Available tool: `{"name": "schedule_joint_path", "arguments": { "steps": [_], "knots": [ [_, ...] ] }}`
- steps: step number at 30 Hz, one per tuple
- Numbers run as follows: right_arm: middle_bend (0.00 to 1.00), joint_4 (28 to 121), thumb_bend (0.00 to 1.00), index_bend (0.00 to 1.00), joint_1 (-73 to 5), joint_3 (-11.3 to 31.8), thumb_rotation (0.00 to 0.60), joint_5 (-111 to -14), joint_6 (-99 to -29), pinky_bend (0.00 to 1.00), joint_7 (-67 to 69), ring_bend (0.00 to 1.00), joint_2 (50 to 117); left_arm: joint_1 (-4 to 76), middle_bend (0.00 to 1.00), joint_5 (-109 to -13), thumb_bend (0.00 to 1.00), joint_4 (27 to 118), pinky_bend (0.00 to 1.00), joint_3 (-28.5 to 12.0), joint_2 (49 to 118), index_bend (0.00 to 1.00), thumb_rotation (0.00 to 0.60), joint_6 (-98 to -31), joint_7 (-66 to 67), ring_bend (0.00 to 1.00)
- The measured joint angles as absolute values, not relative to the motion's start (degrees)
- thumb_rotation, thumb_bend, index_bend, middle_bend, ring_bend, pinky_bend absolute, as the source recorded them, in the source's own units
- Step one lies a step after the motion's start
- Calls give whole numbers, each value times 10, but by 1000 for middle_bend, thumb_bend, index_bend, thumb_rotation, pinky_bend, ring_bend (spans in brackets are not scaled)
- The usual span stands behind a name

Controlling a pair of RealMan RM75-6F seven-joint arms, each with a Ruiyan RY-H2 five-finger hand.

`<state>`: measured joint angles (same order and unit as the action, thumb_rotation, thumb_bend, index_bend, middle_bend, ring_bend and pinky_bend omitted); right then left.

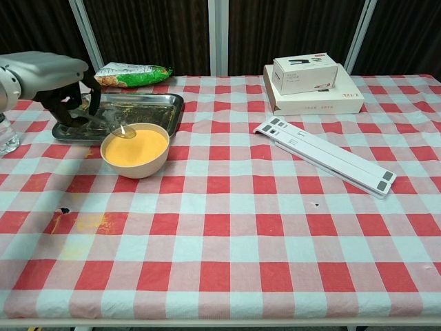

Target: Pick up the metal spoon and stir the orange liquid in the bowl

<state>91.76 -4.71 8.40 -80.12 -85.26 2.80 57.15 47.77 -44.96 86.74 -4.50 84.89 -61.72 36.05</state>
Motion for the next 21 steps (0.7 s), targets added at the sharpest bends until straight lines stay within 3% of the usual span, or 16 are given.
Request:
{"name": "schedule_joint_path", "arguments": {
  "steps": [10, 21],
  "knots": [
    [160, 916, 47, 75, -44, 82, 600, -799, -853, 93, 33, 7, 573, 475, 1000, -581, 448, 754, 1000, 7, 933, 655, 600, -703, 510, 972],
    [160, 912, 48, 74, -42, 82, 600, -796, -851, 93, 36, 7, 575, 473, 1000, -650, 446, 697, 1000, -2, 957, 668, 600, -728, 564, 974]
  ]
}}
